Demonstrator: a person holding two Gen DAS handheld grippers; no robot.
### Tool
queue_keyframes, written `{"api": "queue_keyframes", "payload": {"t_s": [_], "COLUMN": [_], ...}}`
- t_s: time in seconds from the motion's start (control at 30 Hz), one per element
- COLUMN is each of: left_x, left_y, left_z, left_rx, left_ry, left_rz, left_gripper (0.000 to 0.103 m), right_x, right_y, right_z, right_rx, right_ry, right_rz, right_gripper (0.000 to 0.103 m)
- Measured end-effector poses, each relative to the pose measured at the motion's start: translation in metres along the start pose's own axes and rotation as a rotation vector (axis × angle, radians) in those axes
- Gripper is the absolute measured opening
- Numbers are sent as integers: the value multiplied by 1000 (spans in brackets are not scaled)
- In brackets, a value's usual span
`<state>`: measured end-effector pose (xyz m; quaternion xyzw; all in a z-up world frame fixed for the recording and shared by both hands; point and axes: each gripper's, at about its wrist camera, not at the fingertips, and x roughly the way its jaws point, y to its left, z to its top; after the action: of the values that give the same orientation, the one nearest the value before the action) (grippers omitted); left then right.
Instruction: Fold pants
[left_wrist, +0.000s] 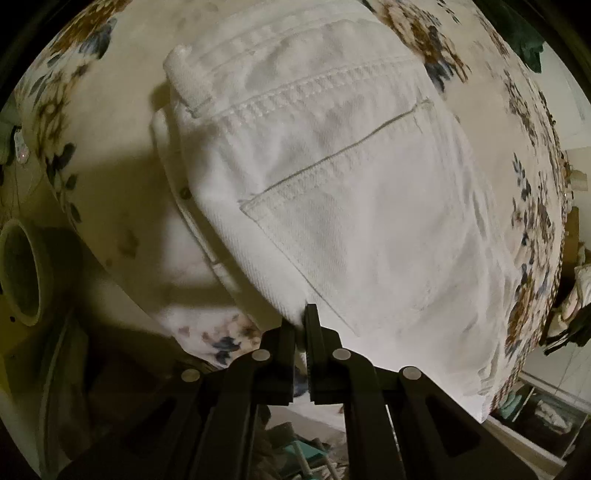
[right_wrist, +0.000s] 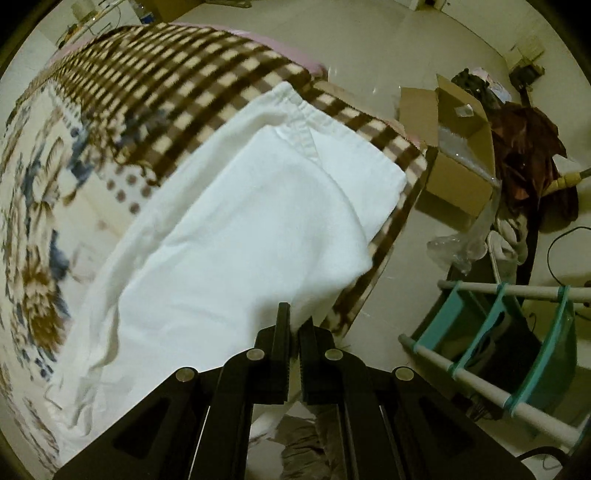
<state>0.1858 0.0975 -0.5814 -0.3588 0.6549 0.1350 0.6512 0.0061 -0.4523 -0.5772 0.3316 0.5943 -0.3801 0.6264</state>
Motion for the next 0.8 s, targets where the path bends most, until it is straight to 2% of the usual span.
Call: {"api": "queue_keyframes", "payload": {"t_s": [0.2, 0.33, 0.43, 0.47, 0.5, 0.53, 0.57, 0.63, 0.67, 0.73, 0.8], "left_x": [-8, 3, 7, 5, -1, -7, -12, -25, -33, -41, -46], "left_y": [-9, -12, -15, -18, -21, -26, -29, -40, -49, -68, -96], "left_z": [-16, -26, -23, -24, -26, -29, -31, -40, -45, -54, -65], "left_rx": [11, 24, 18, 15, 21, 28, 33, 57, 81, 125, 183], "left_ry": [-10, -5, -1, -2, -11, -29, -46, -88, -111, -145, -185], "left_rz": [4, 28, 50, 48, 57, 78, 98, 118, 125, 122, 102], "left_gripper": [3, 3, 8, 8, 11, 14, 17, 32, 38, 57, 63], "right_x": [-6, -9, 2, 10, 16, 20, 20, 14, 9, 0, -8], "right_y": [-9, -14, -14, -18, -27, -36, -47, -70, -83, -100, -107], "right_z": [4, 9, 12, 13, 13, 13, 13, 14, 17, 25, 41], "right_rx": [22, 26, -8, -16, -11, 1, 12, 35, 64, 105, 109], "right_ry": [-8, -13, 28, 68, 110, 127, 128, 107, 89, 52, 9], "right_rz": [41, 60, 55, 59, 58, 62, 64, 58, 91, 138, 182], "right_gripper": [4, 4, 4, 10, 27, 38, 56, 59, 59, 59, 59]}}
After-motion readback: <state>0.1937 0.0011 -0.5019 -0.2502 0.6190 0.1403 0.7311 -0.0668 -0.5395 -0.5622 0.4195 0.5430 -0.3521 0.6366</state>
